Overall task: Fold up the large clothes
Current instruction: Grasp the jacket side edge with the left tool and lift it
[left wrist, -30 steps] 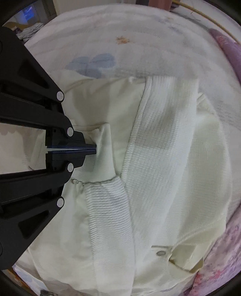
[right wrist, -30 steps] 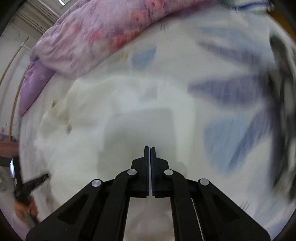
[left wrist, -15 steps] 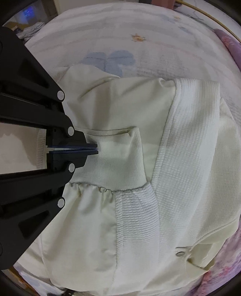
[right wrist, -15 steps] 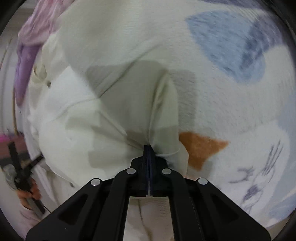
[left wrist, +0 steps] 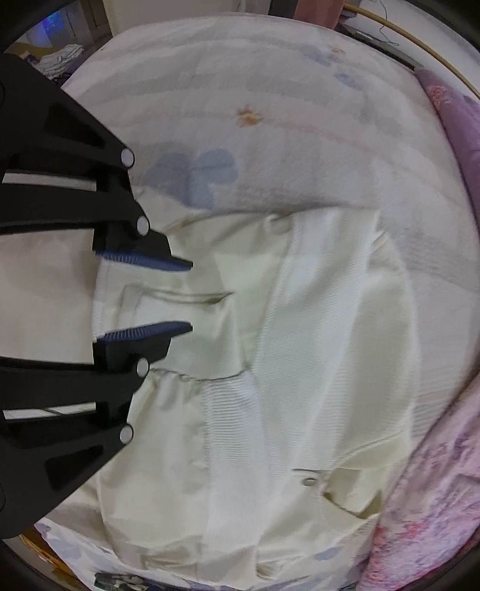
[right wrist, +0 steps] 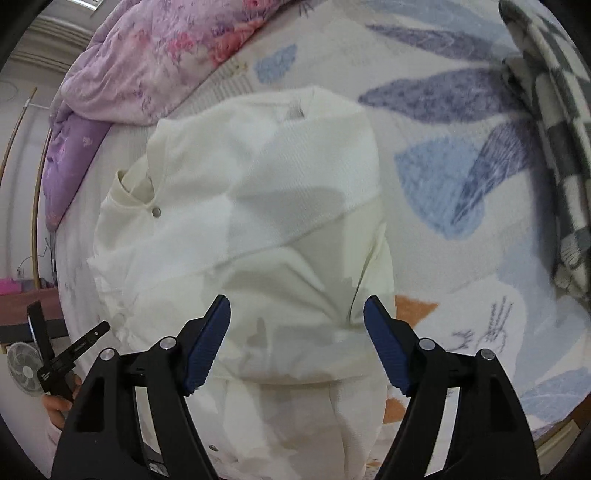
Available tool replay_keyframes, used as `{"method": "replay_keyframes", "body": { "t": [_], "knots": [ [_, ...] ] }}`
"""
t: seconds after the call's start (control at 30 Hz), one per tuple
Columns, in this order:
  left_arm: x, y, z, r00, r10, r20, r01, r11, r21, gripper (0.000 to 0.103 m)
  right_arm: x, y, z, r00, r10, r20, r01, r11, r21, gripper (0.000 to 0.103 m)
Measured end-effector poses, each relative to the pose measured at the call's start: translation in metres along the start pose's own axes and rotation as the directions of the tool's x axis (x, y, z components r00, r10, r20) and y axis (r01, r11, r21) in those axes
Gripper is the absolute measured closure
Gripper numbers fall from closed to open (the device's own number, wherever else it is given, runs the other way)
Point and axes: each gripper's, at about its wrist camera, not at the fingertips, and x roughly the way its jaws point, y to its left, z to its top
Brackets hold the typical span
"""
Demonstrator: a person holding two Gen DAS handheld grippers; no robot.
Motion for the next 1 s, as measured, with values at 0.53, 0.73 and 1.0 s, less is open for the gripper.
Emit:
{"method": "replay_keyframes", "body": {
  "t": [0.53, 0.73, 1.0],
  "knots": [
    [0.016, 0.033, 0.105, 0.989, -0.11, 0.1, 0.108, 0.994, 0.027, 0.033, -0.004, 0.01, 0.104, 0.997, -0.002, 0.081, 0.004, 1.0, -0.031, 0.024],
    [0.069, 0.04, 0.135, 0.987, -0.156, 0.028, 0.155, 0.987, 0.041, 0.035, 0.043, 0.001, 0.14, 0.999, -0.048, 0.013, 0.049, 0.998, -0.042, 0.024],
    [0.083, 0.026, 0.129, 0.986, -0.104, 0.134, 0.089, 0.99, 0.114, 0.086, 0.081, -0.013, 0.142, 0.994, -0.107, 0.011, 0.107, 0.994, 0.026, 0.084]
  ]
}}
